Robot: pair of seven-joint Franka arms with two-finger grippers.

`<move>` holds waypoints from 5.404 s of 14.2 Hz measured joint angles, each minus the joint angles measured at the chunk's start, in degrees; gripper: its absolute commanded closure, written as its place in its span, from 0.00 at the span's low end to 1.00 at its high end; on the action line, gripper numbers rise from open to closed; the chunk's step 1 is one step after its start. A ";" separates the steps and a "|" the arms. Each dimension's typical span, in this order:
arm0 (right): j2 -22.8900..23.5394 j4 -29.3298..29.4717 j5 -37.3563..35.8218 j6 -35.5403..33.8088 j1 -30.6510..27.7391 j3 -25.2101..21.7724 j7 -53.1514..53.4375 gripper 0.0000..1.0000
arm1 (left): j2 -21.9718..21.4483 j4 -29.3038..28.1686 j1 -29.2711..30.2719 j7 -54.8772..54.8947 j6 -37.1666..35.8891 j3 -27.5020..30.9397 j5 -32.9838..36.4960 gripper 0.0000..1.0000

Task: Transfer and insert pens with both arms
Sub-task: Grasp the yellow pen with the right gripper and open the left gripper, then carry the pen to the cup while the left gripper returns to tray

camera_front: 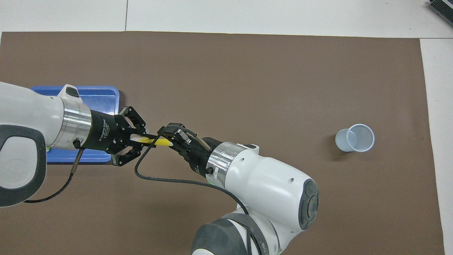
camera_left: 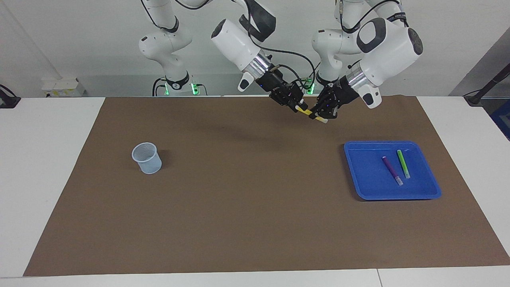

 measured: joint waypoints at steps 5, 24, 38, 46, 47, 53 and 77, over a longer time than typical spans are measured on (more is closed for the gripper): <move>0.01 -0.11 0.00 -0.01 0.35 0.00 0.02 0.63 | -0.10 0.02 0.01 -0.06 -0.44 0.08 -0.03 1.00; 0.18 -0.23 0.00 0.04 0.27 -0.18 -0.79 1.00 | -0.66 0.02 -0.07 -0.11 -0.70 0.18 -0.10 0.08; -0.32 2.33 -20.09 -30.02 -12.35 -0.71 -24.80 1.00 | -4.09 -5.23 2.68 33.36 -3.99 1.27 5.74 0.18; -3.82 6.99 -39.77 -58.63 -29.24 -1.21 -60.49 1.00 | -4.65 -5.70 13.10 71.13 -4.88 1.73 18.12 0.23; -4.10 8.47 -42.84 -62.11 -31.32 -1.26 -65.13 1.00 | -4.52 -5.81 14.19 74.17 -4.23 1.74 19.02 0.23; -4.73 9.99 -56.73 -65.64 -35.55 -1.25 -82.79 1.00 | -0.18 -6.55 16.60 83.69 3.22 1.75 24.30 0.26; -11.39 -20.84 -57.00 -29.40 -47.46 -1.09 -90.08 1.00 | 20.95 -6.26 22.26 92.23 32.06 2.00 29.40 0.29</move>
